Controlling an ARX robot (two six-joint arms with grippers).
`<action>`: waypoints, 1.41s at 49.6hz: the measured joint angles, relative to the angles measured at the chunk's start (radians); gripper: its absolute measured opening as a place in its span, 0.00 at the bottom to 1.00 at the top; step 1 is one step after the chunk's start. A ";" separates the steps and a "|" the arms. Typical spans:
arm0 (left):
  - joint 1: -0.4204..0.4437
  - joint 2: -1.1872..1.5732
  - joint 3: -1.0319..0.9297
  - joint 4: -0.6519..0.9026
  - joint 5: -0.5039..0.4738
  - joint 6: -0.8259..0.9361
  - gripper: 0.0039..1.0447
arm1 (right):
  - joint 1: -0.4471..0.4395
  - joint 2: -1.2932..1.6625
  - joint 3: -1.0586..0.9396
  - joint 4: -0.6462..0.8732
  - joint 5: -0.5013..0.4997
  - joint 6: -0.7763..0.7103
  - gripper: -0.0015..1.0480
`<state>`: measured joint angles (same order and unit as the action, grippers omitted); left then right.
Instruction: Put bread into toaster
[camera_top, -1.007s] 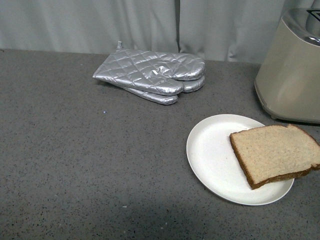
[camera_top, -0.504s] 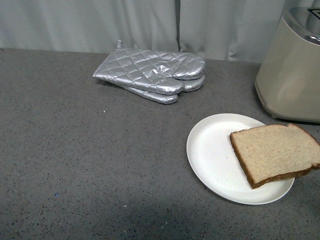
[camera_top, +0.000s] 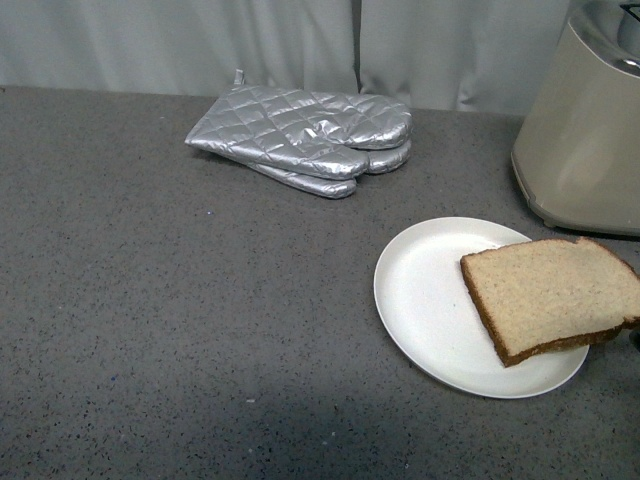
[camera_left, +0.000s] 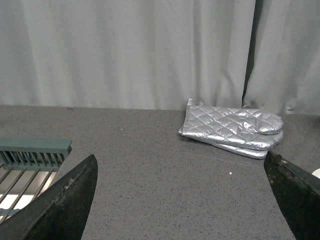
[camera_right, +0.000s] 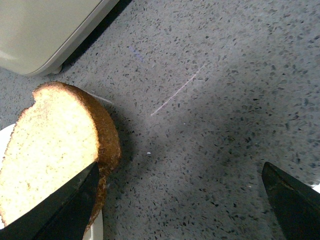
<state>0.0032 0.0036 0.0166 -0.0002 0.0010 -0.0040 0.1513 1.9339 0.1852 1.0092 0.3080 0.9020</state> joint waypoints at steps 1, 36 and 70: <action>0.000 0.000 0.000 0.000 0.000 0.000 0.94 | 0.002 0.007 0.006 0.001 0.000 0.008 0.91; 0.000 0.000 0.000 0.000 0.000 0.000 0.94 | 0.023 0.051 0.098 -0.006 -0.038 0.126 0.91; 0.000 0.000 0.000 0.000 0.000 0.000 0.94 | 0.031 0.125 0.284 -0.089 -0.040 0.115 0.91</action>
<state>0.0032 0.0036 0.0166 -0.0002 0.0010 -0.0040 0.1818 2.0586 0.4694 0.9203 0.2684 1.0168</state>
